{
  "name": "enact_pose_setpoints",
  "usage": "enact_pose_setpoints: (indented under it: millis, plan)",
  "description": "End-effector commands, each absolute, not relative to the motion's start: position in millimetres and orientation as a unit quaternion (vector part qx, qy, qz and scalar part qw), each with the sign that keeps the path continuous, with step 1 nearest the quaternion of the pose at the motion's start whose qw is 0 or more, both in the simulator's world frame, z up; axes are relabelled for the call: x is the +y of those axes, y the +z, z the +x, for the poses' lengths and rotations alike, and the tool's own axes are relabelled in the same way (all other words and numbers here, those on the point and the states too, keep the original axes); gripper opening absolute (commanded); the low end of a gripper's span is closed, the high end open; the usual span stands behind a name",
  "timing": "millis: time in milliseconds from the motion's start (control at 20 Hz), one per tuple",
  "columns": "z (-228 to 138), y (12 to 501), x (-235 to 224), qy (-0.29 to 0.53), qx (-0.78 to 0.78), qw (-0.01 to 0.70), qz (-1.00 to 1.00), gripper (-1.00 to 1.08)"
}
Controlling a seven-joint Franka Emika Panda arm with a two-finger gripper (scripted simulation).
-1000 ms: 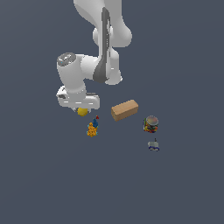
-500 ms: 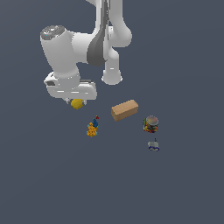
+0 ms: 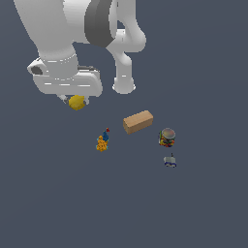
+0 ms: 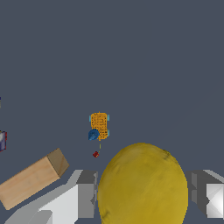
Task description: Pick up a designated object from a clutter of objects.
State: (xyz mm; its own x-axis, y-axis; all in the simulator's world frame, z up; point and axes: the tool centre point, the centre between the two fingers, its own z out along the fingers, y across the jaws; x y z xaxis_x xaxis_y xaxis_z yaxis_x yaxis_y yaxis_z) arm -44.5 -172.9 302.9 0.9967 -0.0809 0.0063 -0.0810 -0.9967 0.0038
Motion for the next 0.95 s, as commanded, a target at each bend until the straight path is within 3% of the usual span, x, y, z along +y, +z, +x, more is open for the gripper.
enact_pose_setpoints:
  millis: [0, 450, 900]
  plan:
    - [-38, 325, -174, 0.002, -0.040, 0.002, 0.999, -1.00]
    - [-22, 374, -177, 0.001, -0.039, 0.000, 0.999, -1.00]
    - [-16, 388, -178, 0.000, -0.039, 0.000, 0.999, -1.00]
